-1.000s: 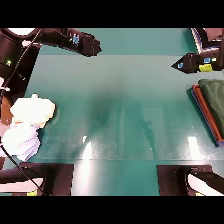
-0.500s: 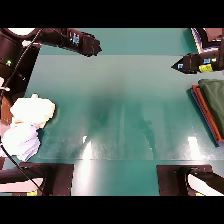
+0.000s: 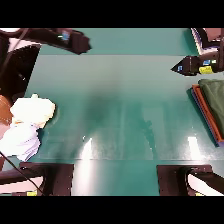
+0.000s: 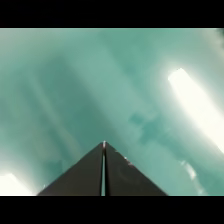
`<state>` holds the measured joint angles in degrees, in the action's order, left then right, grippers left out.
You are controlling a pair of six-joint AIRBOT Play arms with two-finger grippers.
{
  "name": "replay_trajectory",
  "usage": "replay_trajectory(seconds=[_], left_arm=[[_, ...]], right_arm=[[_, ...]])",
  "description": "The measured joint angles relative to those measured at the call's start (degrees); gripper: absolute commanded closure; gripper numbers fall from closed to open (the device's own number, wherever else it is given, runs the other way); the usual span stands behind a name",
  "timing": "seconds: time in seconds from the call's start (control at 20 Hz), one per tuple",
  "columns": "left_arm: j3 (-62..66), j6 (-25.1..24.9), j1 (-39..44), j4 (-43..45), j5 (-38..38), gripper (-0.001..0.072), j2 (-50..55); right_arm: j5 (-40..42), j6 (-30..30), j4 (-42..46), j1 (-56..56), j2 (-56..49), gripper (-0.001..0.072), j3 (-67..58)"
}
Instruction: Fold the shirts.
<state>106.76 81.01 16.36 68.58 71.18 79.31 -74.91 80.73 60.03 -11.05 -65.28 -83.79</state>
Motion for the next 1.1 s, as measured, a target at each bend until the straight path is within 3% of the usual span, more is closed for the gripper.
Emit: replay_trajectory(seconds=[0.25, 0.3, 0.35, 0.4, 0.45, 0.75, 0.8, 0.95, 1.0, 1.1], left_arm=[[-6.9, 0.3, -13.2, 8.8, 10.6, 0.0681, -6.3], [-9.7, 0.8, -16.0, 10.7, 12.1, 0.0591, -7.2], [-12.6, 1.3, -18.6, 12.1, 13.0, 0.0279, -7.9], [-16.2, 1.7, -21.0, 13.2, 13.4, 0.0046, -8.4], [-19.8, 2.1, -23.0, 14.1, 13.4, 0.0021, -8.7], [-43.1, 3.2, -29.1, 16.8, 0.7, 0.0022, -9.4], [-45.7, 3.7, -29.4, 17.0, -1.6, 0.0110, -9.5], [-50.3, 4.9, -29.9, 17.7, -6.0, 0.0617, -9.6], [-50.9, 5.2, -29.9, 17.7, -6.5, 0.0685, -9.6], [-50.5, 5.5, -30.1, 17.9, -6.4, 0.0685, -9.7]], right_arm=[[-0.1, 0.0, 0.0, 0.0, 0.0, 0.0687, 0.0], [0.1, 0.0, 0.0, 0.0, 0.0, 0.0687, 0.0], [0.4, 0.0, 0.0, 0.0, 0.0, 0.0687, 0.0], [0.8, 0.0, 0.0, 0.0, 0.0, 0.0687, 0.0], [1.1, 0.0, 0.0, 0.0, 0.0, 0.0687, 0.0], [2.4, 0.0, 0.0, 0.0, -0.1, 0.0687, 0.0], [2.6, 0.0, 0.1, 0.0, -0.1, 0.0687, 0.0], [3.5, 0.0, 0.1, 0.0, -0.1, 0.0687, 0.0], [3.9, 0.0, 0.1, 0.0, -0.1, 0.0687, 0.0], [4.9, 0.0, 0.1, 0.0, -0.1, 0.0687, 0.0]])
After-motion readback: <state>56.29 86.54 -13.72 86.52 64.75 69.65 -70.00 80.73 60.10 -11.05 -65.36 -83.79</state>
